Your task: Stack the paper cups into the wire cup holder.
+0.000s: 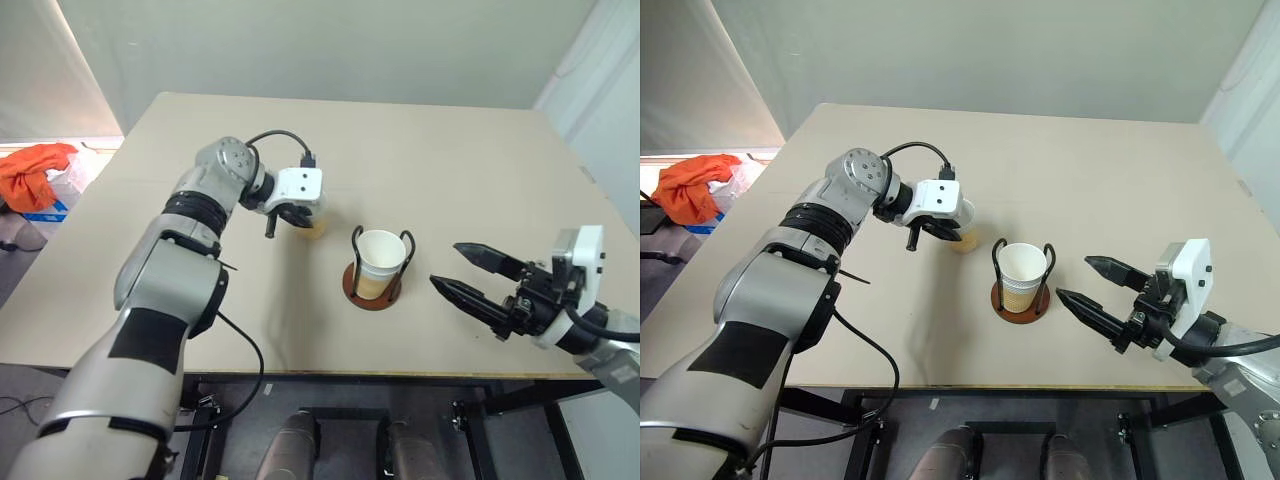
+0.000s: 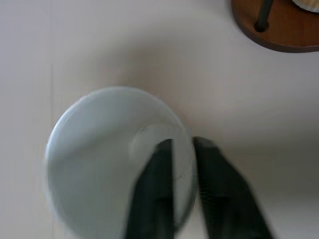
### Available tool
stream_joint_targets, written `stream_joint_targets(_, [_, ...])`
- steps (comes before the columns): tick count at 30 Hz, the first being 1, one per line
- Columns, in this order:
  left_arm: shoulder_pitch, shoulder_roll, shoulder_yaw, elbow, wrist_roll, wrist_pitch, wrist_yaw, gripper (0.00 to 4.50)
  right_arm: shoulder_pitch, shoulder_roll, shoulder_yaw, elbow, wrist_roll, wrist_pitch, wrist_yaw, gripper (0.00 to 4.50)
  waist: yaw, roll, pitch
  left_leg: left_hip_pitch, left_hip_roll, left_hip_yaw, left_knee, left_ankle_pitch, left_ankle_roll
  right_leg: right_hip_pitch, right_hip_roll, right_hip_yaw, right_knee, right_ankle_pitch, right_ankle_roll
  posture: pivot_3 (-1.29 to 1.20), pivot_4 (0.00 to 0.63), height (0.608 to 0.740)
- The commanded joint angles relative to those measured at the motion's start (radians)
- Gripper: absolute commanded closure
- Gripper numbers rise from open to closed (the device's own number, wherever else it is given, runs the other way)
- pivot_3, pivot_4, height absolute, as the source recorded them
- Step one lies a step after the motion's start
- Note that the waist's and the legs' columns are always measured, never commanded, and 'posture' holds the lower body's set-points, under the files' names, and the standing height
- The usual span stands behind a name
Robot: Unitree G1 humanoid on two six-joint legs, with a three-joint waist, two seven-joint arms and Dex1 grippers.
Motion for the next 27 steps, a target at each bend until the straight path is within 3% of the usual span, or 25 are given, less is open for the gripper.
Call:
stream_joint_targets(1, [-0.012,0.008,0.031,0.0,-0.002,-0.008,-0.01,4.49,-0.006,-0.014,-0.03,-0.017,0.022,-0.009,-0.007,0.85,0.0,0.0,0.0,0.0,0.0,0.0,0.0,0.0,0.0,0.0,0.0,0.001,0.0,0.0,0.0,0.0,0.15,0.74])
stream_joint_targets(7, [-0.135,0.066,0.202,-0.025,-0.17,0.019,-0.306,4.49,0.08,-0.038,-0.121,0.003,0.013,-0.017,0.075,0.85,0.002,-0.001,0.0,-0.002,0.0,0.001,0.001,-0.001,0.001,-0.002,0.001,0.004,0.0,-0.001,0.002,0.0,0.15,0.74])
stream_joint_targets(9, [-0.188,0.076,0.2,-0.045,-0.252,-0.003,-0.348,4.49,0.137,-0.05,-0.182,0.013,0.007,-0.021,0.126,0.85,0.003,-0.001,0.0,-0.005,-0.001,0.002,0.001,-0.001,0.001,-0.005,0.003,0.009,-0.001,-0.002,0.002,0.0,0.15,0.74])
stream_joint_targets(12, [-0.227,0.098,0.061,-0.172,-0.48,-0.008,-0.351,4.49,0.232,-0.057,-0.266,0.022,-0.015,-0.025,0.192,0.85,0.007,-0.001,0.0,-0.005,-0.005,0.001,0.001,-0.007,0.01,-0.004,0.001,0.015,-0.001,-0.008,0.002,0.0,0.15,0.74])
stream_joint_targets(17, [-0.185,0.216,-0.3,-0.5,-0.896,0.029,-0.351,4.49,0.313,-0.048,-0.306,0.006,-0.036,-0.03,0.223,0.85,0.0,0.0,-0.001,-0.001,-0.009,0.008,0.004,-0.013,0.004,-0.002,0.0,0.017,0.0,-0.007,0.014,0.0,0.15,0.74])
stream_joint_targets(22, [-0.208,0.262,-0.501,-0.602,-1.079,-0.014,-0.351,4.49,0.404,-0.04,-0.34,-0.008,-0.089,-0.033,0.249,0.85,-0.005,0.001,-0.001,0.001,-0.006,0.009,0.005,-0.017,0.003,-0.001,-0.004,0.02,0.0,-0.007,0.016,0.0,0.15,0.74])
stream_joint_targets(27, [-0.233,0.291,-0.659,-0.667,-1.172,-0.067,-0.351,4.49,0.491,-0.015,-0.419,-0.043,-0.051,-0.033,0.28,0.85,-0.005,0.001,0.0,0.002,-0.004,0.01,0.006,-0.019,0.004,0.001,-0.002,0.019,0.0,-0.008,0.015,0.0,0.15,0.74])
